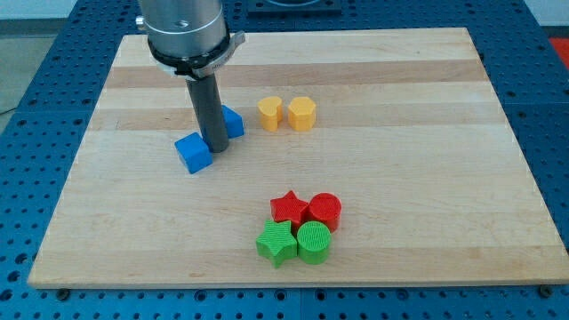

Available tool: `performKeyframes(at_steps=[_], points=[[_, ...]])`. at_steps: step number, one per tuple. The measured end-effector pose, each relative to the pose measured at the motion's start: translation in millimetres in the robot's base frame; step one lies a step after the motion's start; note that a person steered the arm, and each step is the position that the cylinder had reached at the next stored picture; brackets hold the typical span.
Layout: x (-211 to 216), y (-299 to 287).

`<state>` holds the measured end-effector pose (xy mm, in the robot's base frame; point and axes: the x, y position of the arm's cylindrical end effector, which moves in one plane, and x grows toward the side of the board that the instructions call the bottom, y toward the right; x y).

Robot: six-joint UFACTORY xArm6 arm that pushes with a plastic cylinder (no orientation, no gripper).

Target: Move the blue cube to the left of the blue triangle

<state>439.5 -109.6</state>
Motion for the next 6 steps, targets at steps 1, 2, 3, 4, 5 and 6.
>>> performKeyframes(at_steps=[1,2,3,4,5,6], points=[[13,30],[21,59],[44,48],[46,2],[27,-33],[5,-52]])
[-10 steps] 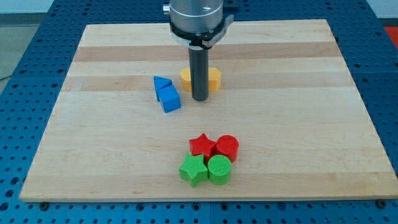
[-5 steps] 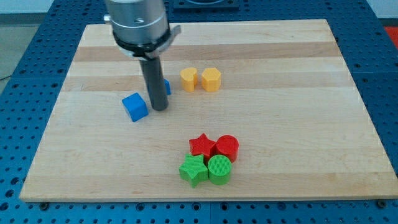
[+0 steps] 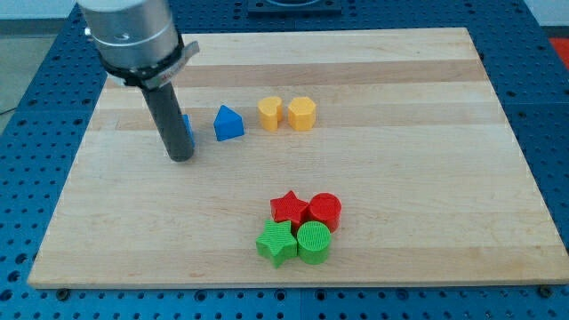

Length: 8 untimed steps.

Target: Move the blue cube to the left of the blue triangle

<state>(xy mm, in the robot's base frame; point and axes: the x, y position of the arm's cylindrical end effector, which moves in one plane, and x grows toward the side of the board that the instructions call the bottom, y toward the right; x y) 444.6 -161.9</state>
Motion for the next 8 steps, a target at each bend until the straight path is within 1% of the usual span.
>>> performKeyframes(at_steps=[1,2,3,5,6,7,8], points=[[7,-2],[21,-34],[12,-13],[-25,24],[-25,29],[-2,5],[3,-57]])
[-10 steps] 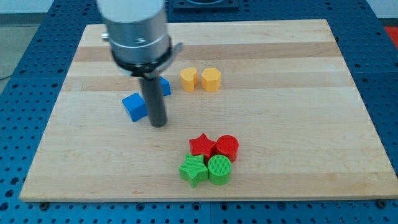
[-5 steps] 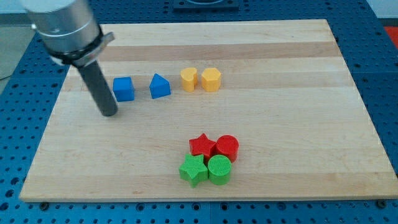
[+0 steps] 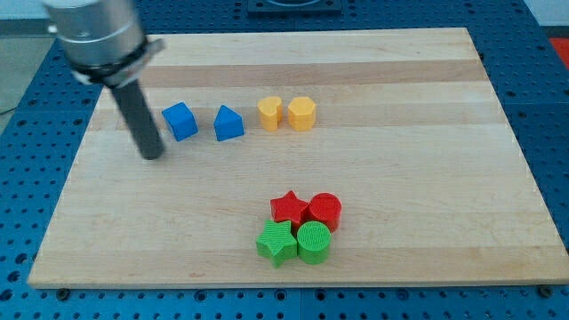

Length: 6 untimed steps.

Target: Move the blue cube to the left of the blue triangle

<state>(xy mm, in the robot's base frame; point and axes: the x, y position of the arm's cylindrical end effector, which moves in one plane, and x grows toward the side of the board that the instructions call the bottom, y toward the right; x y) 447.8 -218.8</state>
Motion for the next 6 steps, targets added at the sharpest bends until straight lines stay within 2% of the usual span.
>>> performKeyframes(at_steps=[1,2,4,5,6], points=[[-25,-37],[-55,-27],[-59,53],[-59,36],[-41,-16]])
